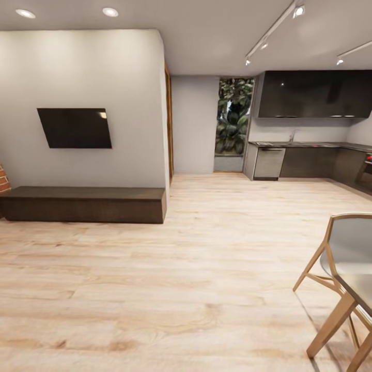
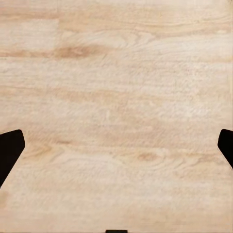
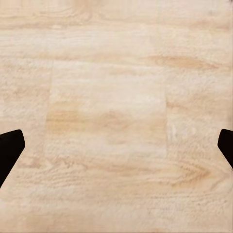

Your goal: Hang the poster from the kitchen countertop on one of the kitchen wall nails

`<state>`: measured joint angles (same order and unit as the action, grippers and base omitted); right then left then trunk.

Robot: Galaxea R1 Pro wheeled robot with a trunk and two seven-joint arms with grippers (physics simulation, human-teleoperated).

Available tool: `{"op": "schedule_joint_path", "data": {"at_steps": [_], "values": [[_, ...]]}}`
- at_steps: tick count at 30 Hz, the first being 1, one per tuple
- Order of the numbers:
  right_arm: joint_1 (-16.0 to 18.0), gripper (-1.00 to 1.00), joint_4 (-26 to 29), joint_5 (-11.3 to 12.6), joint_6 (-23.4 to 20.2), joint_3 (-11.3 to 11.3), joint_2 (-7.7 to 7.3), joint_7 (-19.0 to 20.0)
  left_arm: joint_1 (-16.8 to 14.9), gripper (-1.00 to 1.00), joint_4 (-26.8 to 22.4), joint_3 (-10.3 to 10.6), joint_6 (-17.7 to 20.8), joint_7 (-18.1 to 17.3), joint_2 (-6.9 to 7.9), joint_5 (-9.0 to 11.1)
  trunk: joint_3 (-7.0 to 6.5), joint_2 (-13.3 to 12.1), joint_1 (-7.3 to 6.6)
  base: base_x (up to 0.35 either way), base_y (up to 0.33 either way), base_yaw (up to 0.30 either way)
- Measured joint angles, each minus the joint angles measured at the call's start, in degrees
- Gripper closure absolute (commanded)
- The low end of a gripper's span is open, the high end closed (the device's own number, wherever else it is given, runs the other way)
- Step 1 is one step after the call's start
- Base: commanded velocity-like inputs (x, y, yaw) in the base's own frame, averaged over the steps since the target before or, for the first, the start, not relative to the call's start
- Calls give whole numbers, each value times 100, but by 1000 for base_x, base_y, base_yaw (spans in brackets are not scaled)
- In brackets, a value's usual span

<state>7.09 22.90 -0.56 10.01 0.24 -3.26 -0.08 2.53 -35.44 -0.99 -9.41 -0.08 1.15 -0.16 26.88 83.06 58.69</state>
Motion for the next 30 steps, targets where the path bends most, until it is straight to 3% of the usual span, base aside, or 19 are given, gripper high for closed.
{"op": "schedule_joint_path", "data": {"at_steps": [30], "values": [[0,-100,0,-2,15,0,0,0,0,-100,0,0,0,0,0,0,0,0,0,326,-142,0]]}}
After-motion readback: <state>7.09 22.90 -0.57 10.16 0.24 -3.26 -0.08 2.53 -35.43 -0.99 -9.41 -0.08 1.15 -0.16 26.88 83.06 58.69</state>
